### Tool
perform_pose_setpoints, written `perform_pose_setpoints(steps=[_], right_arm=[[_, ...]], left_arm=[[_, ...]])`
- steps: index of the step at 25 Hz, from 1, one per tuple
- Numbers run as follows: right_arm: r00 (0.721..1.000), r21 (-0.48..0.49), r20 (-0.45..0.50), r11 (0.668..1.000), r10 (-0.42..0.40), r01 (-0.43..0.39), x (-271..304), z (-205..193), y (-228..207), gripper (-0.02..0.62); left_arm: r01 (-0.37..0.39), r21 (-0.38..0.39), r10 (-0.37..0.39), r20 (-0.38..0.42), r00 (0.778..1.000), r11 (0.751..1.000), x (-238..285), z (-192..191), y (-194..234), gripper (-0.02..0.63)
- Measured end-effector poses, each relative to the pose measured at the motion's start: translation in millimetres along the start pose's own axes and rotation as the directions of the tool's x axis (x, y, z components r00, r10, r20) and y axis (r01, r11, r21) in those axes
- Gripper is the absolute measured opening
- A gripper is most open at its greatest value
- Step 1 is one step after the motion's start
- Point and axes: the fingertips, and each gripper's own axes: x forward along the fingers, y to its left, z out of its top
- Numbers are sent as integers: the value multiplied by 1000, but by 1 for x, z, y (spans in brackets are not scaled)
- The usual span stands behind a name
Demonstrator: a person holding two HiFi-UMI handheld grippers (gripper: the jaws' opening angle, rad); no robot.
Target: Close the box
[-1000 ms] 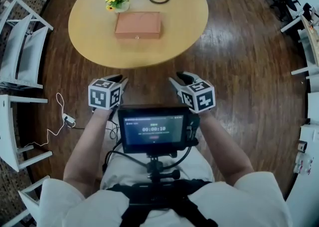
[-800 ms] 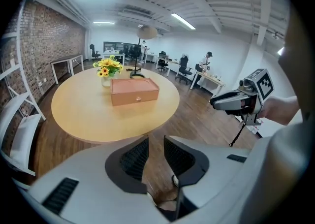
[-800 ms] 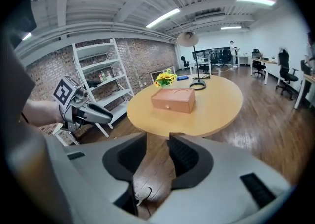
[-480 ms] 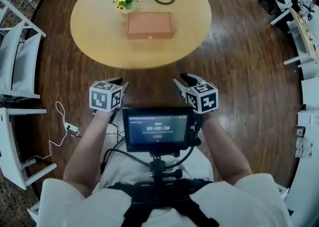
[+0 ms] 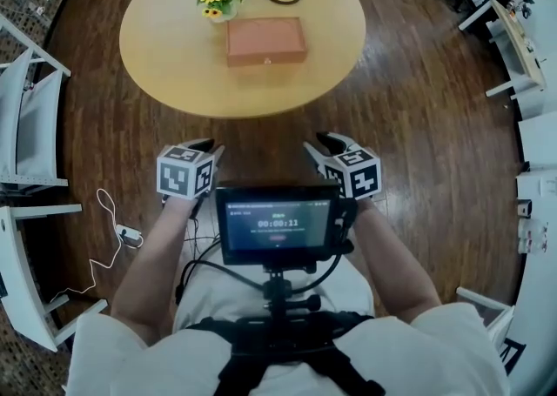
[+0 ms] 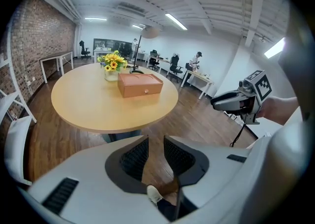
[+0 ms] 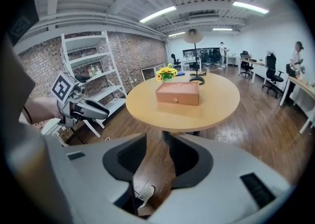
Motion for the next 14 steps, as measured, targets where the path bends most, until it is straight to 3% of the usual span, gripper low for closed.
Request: perform_pose_setpoints(steps=[8, 14], right_arm=[[1000, -8, -11, 1000, -25, 25, -12, 0, -4, 152], [999, -13, -19, 999, -36, 36, 0, 1, 29, 152]], left_arm=[[13, -3, -13, 6, 1000, 1000, -1, -1, -4, 97], [21, -5, -21, 4, 1000, 1000, -20, -15, 24, 97]])
